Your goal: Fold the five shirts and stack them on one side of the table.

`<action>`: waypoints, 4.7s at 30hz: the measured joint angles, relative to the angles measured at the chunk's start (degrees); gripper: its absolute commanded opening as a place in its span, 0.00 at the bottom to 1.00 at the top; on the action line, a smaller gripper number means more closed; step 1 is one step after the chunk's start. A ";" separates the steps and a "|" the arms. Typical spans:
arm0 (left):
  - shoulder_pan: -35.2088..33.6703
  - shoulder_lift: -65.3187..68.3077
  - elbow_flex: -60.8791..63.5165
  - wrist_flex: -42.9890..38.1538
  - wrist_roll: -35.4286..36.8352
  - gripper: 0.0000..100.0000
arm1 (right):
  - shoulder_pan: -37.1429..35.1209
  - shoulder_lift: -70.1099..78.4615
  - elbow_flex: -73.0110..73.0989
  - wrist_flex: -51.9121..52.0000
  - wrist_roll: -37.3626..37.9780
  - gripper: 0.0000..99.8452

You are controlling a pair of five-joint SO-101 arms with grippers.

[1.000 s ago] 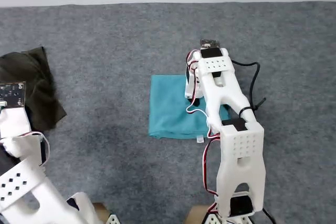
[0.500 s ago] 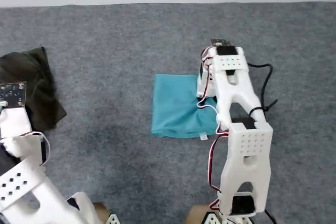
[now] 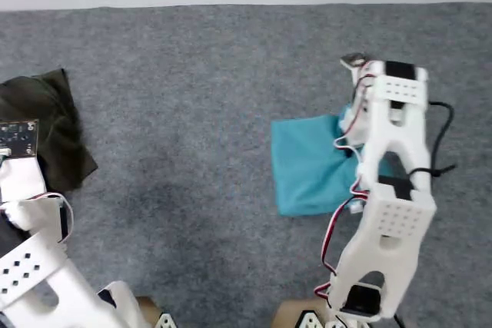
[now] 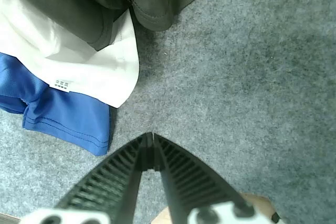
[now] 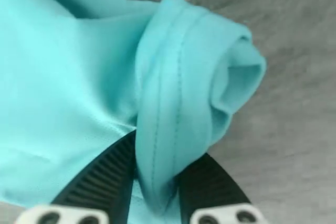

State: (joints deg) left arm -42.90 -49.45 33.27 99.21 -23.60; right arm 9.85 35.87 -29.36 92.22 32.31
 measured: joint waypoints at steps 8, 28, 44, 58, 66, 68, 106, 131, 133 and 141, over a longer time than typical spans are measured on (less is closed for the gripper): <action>0.00 0.00 0.00 0.00 0.00 0.00 | 2.73 0.88 -7.65 -10.37 24.09 0.01; 0.00 0.00 0.00 0.00 0.00 0.00 | 2.46 6.07 -27.08 -10.73 13.54 0.24; 0.00 0.00 0.00 0.00 0.00 0.00 | 0.18 5.98 -38.24 8.18 -27.08 0.16; 0.00 0.00 0.00 0.00 0.00 0.00 | -1.23 5.98 -18.64 7.47 -63.30 0.40; 0.00 0.00 0.00 0.00 0.00 0.00 | -2.64 5.98 -8.53 -2.29 -64.79 0.40; 0.00 0.00 0.00 0.00 0.00 0.00 | -2.37 6.33 -6.42 -5.36 -64.79 0.40; 0.00 0.00 0.00 0.00 0.00 0.00 | 24.26 0.35 -4.40 -4.04 -21.27 0.01; 0.00 0.00 0.00 0.00 0.00 0.00 | 46.15 1.14 -4.22 -13.45 -5.36 0.29; 0.00 0.00 0.00 0.00 0.00 0.00 | 46.42 -0.70 -4.22 -13.45 -6.51 0.29; 0.00 0.00 0.00 0.00 0.00 0.00 | 44.48 -5.10 -4.22 -5.36 -7.12 0.21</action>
State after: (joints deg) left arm -42.90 -49.45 33.27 99.21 -23.60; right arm 54.33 30.77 -33.58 86.86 25.19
